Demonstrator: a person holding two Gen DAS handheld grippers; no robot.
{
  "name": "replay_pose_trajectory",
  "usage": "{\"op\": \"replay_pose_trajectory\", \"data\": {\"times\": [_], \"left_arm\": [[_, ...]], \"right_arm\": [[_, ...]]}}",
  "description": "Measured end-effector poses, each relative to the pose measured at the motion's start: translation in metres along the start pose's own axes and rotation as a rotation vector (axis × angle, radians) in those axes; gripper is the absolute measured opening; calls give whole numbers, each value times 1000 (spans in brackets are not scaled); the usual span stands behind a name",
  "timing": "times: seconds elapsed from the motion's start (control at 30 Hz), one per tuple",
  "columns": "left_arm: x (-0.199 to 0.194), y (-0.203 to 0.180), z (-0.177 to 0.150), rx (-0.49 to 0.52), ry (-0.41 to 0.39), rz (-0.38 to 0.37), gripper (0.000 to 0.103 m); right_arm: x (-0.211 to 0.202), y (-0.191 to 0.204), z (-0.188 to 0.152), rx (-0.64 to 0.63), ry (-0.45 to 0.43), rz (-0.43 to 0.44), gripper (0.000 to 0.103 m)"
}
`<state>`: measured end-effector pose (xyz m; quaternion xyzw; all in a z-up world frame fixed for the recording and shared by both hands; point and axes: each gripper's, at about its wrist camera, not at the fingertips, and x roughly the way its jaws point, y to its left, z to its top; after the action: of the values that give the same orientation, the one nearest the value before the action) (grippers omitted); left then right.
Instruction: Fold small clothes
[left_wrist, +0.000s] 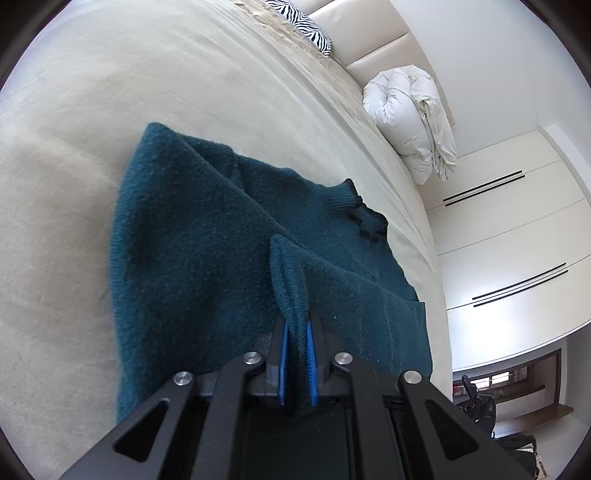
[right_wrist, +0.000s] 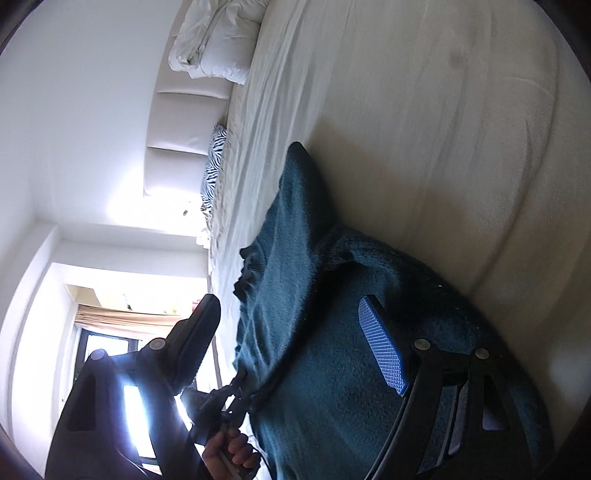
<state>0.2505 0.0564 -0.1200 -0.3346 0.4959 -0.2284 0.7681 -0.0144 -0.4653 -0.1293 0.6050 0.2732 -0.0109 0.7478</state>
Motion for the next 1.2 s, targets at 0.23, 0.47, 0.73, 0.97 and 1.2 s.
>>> {"op": "replay_pose_trajectory", "data": {"times": [0.23,0.47,0.73,0.97,1.2], "left_arm": [[-3,7,-2,-10,-14,-13,8],[-9,6,-5,4,-36,1,8],[-8,7,-6,1,-33,4,8],[-5,12,-5,-5,-18,2,9],[-1,13,-3,1,-16,8,10]], "right_arm": [[-1,-8,0,14,-3,2,77],[-16,-10,2,28,-19,17,77],[-21,7,7,-12,-18,23,77],[-10,33,19,-87,-1,24,77],[39,66,56,-201,60,5,77]]}}
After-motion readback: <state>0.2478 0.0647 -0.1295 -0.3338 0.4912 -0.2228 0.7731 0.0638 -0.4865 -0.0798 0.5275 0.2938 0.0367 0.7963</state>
